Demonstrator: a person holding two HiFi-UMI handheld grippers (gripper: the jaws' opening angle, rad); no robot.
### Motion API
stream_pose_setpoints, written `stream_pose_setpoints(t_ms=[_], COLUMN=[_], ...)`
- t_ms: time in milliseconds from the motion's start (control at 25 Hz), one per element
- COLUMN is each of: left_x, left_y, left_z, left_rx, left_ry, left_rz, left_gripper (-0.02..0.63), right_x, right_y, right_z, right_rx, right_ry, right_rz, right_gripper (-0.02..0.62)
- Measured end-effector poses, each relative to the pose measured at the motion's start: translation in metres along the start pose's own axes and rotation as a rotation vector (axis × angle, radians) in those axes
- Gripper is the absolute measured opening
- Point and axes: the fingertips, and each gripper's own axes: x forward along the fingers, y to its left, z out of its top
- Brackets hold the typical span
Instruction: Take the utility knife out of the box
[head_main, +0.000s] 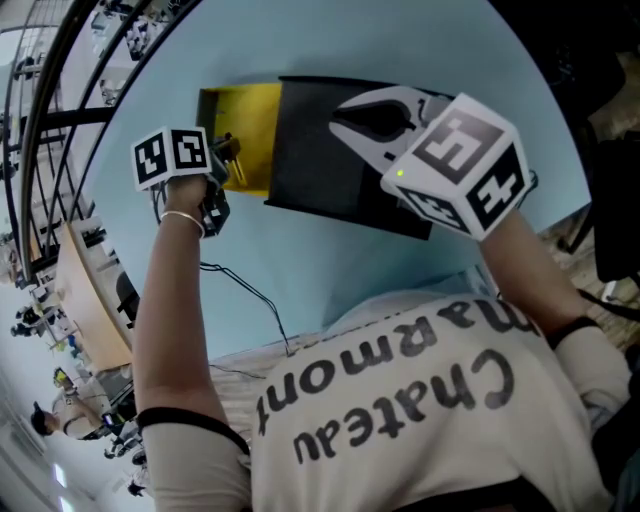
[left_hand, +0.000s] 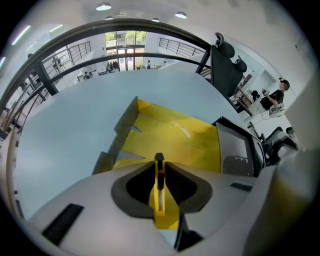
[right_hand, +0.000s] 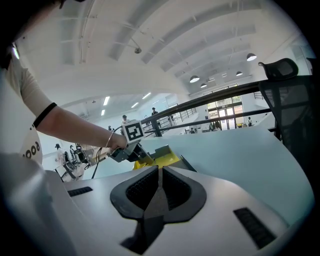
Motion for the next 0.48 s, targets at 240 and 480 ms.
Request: stream_pose_setpoints(t_ms=[240,480], left_x=[-0.015,-0.038], left_y=[-0.012,-0.026], left_z=[0.008,0.020], left_rx=[0.027,-0.013], left_ry=[-0.117,-0.304], left_rz=[-0.004,-0.024], left_gripper=[0.064,0.064], right_x=[-0.011,-0.026], right_y=[-0.002,0.000], right_z=[0.001,-0.004], right_rx=[-0.010,-0.013], right_ry=[0.001,0.003], right_rz=[-0.004,0.013], right_gripper=[0.049,0.049])
